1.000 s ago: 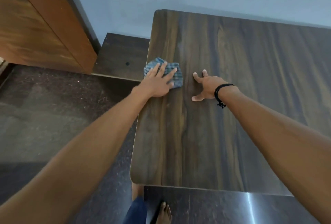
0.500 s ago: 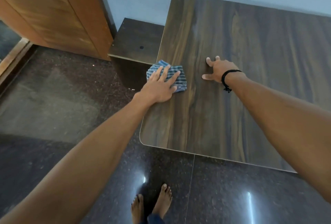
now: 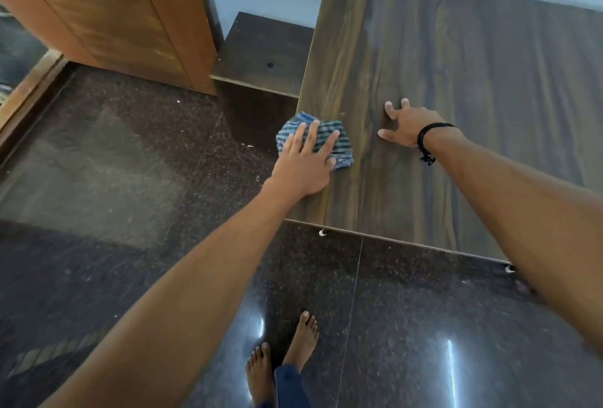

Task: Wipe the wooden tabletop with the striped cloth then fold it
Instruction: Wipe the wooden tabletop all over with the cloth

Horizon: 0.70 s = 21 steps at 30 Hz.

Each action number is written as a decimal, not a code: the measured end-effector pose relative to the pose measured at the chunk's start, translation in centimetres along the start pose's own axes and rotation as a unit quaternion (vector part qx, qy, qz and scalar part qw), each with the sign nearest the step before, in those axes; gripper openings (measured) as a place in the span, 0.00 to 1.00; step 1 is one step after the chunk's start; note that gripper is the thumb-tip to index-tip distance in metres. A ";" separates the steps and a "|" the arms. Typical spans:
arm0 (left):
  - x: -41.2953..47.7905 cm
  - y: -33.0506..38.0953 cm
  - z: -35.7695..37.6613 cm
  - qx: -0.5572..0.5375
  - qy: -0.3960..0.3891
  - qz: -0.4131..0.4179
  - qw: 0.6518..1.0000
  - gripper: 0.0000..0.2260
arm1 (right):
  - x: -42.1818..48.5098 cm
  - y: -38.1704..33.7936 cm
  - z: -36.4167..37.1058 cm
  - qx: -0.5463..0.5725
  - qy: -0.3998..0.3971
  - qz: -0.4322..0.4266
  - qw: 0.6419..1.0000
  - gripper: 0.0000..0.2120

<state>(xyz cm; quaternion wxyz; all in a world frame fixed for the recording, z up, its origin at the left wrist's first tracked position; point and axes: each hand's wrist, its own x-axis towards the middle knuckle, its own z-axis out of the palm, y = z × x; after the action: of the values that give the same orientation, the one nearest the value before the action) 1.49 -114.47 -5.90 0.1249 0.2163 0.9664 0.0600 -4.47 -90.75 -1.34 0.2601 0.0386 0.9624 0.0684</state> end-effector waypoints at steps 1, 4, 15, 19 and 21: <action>-1.2 0.2 0.5 0.004 0.006 0.001 1.000 0.26 | -0.2 -0.1 0.2 0.003 0.004 -0.003 1.000 0.35; -8.0 1.3 2.4 0.017 0.017 0.030 0.999 0.26 | -0.4 0.2 0.7 0.024 0.015 -0.002 1.000 0.34; -2.9 2.3 0.8 -0.013 -0.034 0.057 0.998 0.25 | -0.4 -0.1 1.0 0.034 0.026 0.001 0.999 0.33; -0.7 2.7 0.8 -0.023 -0.009 0.021 0.999 0.25 | -0.1 0.4 1.3 0.049 0.033 0.002 0.998 0.33; -3.7 2.8 1.9 0.005 -0.003 0.043 0.999 0.26 | 0.1 0.5 1.7 0.051 0.028 -0.001 0.998 0.33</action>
<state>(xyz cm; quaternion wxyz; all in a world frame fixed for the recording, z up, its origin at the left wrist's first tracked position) 6.35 -113.46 -6.49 0.1238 0.2582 0.9563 0.0598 -3.68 -90.01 -2.82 0.2309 0.0494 0.9715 0.0196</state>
